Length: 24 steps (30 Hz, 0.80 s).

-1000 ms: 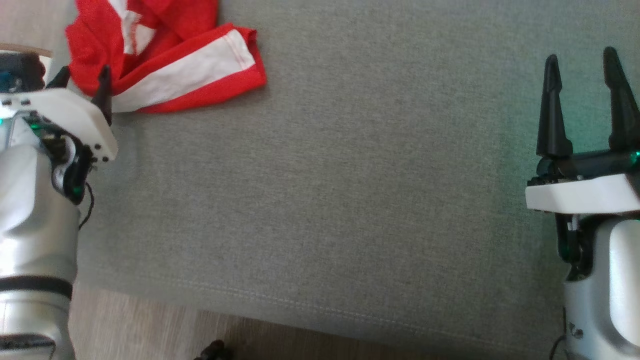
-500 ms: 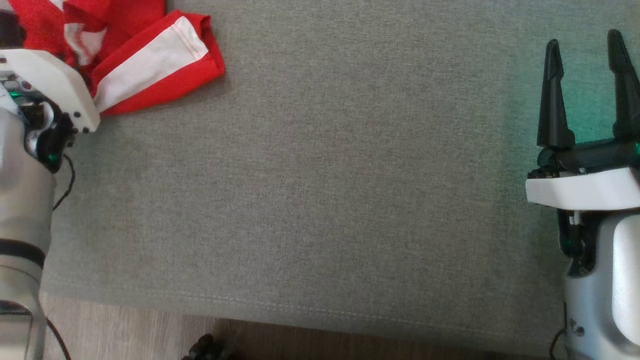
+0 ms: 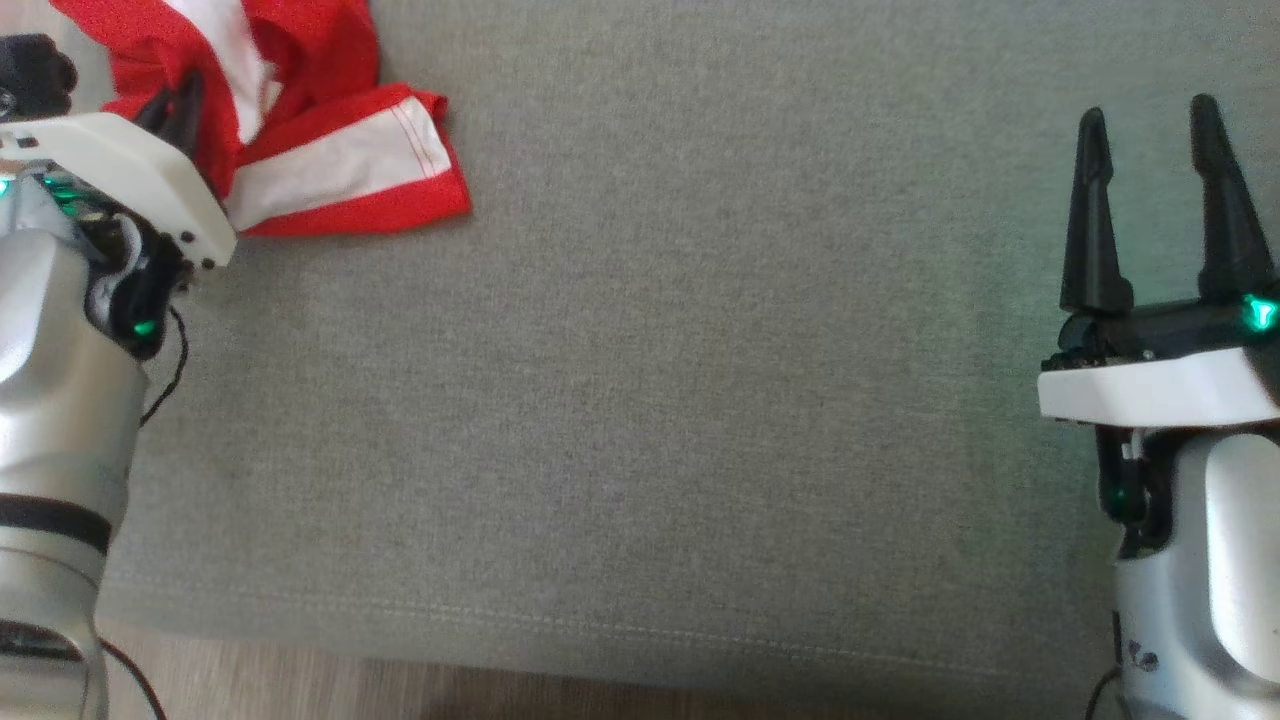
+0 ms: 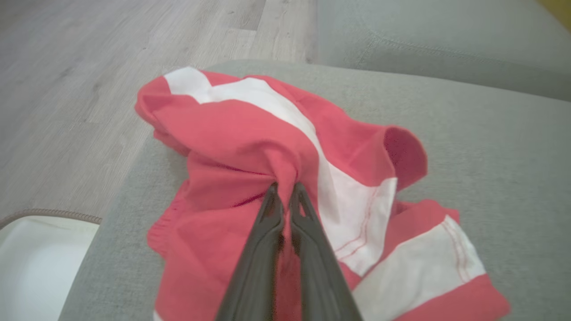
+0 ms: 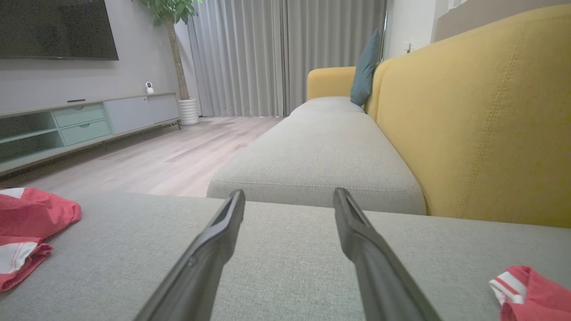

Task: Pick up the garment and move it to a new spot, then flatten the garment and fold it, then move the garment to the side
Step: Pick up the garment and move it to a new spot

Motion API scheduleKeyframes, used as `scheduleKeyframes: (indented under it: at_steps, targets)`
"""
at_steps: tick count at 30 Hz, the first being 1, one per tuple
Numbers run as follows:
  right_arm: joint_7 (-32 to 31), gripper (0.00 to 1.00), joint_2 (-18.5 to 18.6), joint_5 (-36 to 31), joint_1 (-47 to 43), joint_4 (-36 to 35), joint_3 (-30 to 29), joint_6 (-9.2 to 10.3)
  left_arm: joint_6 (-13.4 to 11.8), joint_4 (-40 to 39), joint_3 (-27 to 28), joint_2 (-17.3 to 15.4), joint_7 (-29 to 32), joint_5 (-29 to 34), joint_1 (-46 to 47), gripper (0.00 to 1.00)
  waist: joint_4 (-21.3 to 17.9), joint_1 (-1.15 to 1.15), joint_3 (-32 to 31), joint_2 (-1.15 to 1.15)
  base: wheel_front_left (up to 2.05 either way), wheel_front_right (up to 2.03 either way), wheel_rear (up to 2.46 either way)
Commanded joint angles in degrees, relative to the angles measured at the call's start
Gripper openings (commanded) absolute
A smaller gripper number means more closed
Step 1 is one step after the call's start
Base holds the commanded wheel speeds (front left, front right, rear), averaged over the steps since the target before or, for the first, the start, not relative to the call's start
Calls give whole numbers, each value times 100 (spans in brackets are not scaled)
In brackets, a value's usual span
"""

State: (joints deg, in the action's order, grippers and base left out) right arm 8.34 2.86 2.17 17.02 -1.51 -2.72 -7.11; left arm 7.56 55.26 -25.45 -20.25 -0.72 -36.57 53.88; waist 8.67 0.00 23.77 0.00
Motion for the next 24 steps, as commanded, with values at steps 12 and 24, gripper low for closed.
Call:
scheduleKeyframes:
  at_steps: [12, 24]
  targets:
    - [412, 100, 2, 461, -127, 454, 224, -37, -118, -1262, 35, 236, -356, -425, -239, 0, -367, 0, -911, 0, 0, 0, 0]
    - [573, 100, 2, 676, -147, 682, 424, -37, -955, -3064, -129, 1187, -226, -639, -829, 0, -885, 0, -1190, 0, 0, 0, 0]
